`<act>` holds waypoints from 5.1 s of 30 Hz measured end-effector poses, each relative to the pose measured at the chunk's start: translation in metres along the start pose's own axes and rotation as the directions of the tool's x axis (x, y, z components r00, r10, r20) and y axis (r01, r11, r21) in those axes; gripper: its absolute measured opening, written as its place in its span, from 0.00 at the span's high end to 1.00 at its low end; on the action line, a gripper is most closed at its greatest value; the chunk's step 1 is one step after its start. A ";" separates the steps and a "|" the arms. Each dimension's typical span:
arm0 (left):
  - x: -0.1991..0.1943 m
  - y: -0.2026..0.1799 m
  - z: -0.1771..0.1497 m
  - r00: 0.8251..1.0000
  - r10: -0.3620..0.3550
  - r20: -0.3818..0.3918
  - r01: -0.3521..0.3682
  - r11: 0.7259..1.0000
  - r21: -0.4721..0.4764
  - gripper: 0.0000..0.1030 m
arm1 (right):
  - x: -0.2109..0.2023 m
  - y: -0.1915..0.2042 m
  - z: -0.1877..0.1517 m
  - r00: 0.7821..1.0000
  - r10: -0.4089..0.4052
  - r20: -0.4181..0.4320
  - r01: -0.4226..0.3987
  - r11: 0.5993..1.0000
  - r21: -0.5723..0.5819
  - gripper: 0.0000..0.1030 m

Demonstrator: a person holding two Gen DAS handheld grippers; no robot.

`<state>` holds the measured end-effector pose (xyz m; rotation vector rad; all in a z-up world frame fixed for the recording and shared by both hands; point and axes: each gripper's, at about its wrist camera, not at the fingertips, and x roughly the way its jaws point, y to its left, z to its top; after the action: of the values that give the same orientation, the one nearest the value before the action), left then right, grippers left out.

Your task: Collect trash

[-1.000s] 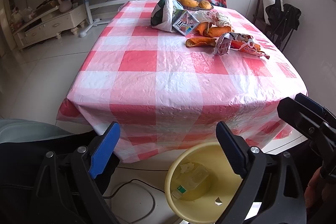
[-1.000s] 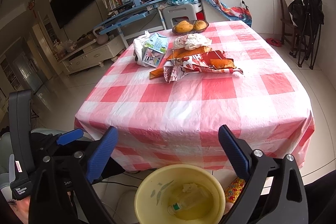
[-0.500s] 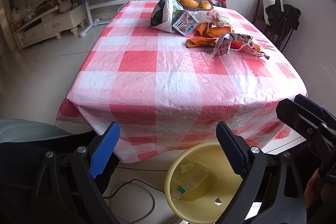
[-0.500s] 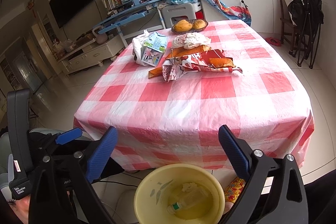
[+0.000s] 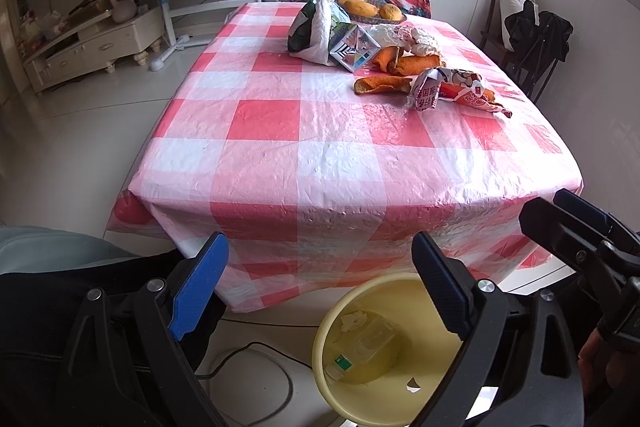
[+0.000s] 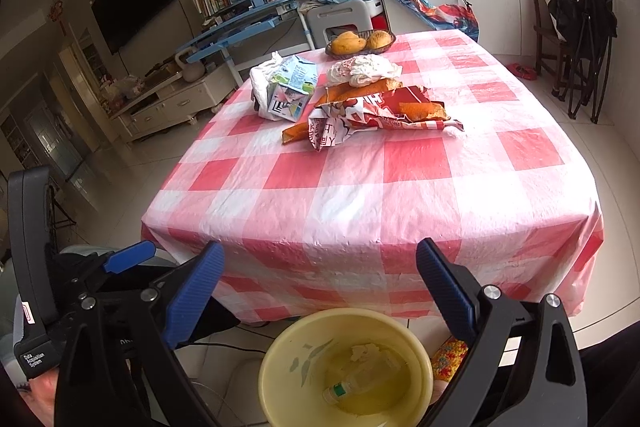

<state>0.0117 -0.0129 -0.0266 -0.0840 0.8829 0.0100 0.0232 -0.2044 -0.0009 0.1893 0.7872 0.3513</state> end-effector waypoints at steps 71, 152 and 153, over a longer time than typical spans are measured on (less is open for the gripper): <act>0.065 -0.025 0.111 0.947 -0.308 -0.087 0.316 0.943 0.102 0.86 | 0.021 -0.056 0.124 0.969 0.244 0.029 -0.246 0.968 0.052 0.94; -0.014 0.001 0.007 0.993 -0.114 0.010 0.113 0.991 0.074 0.33 | -0.011 -0.019 -0.017 0.997 0.055 -0.054 -0.048 0.992 0.113 0.25; -0.013 0.002 0.007 0.993 -0.114 0.010 0.113 0.991 0.068 0.33 | -0.011 -0.018 -0.017 0.997 0.053 -0.055 -0.047 0.992 0.114 0.25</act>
<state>0.0087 -0.0096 -0.0120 -0.0710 0.8630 -0.1257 0.0085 -0.2249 -0.0110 0.3059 0.8610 0.3615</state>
